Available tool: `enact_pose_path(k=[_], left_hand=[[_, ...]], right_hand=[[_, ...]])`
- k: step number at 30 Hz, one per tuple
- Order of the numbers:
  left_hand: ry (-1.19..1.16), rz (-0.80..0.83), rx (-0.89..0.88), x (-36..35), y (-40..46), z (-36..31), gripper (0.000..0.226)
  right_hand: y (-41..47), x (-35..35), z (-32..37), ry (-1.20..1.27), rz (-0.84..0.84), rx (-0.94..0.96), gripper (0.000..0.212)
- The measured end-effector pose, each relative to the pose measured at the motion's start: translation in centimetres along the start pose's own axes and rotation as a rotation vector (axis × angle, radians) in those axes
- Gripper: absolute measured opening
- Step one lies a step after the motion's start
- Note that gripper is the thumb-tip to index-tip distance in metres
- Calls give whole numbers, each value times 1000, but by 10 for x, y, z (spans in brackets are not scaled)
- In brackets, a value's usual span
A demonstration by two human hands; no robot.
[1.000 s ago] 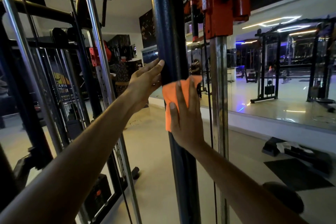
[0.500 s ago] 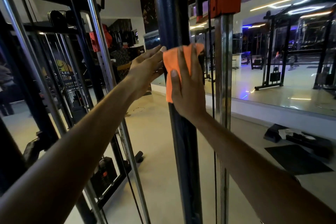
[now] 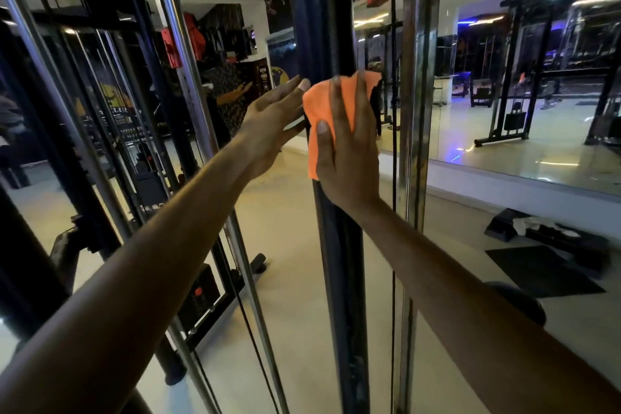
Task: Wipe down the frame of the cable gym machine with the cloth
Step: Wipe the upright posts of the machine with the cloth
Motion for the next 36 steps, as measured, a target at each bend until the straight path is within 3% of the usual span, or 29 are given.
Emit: enact_pose_path(k=[6, 15, 23, 31, 36], left_hand=[[-3, 33, 7, 0, -17, 24, 70], [-8, -7, 35, 1, -17, 27, 79], [-34, 16, 56, -8, -45, 64, 61], [-21, 4, 77, -8, -52, 73, 60], [-37, 43, 86, -9, -61, 99, 57]], right_hand=[[-148, -13, -31, -36, 157, -56, 65], [-54, -12, -13, -29, 30, -37, 61], [-203, -25, -41, -100, 174, -133, 71], [-95, -18, -21, -31, 79, -106, 62], [-179, -30, -45, -127, 128, -126, 65]])
Point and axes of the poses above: each hand's wrist, its own y-axis towards the middle knuckle, its own x-axis out of the back of the hand, z = x × y, the point moved 3 cm from there along y, towards the middle knuckle, and after that the axes turned 3 degrees about -y, right-handed, at the moved point
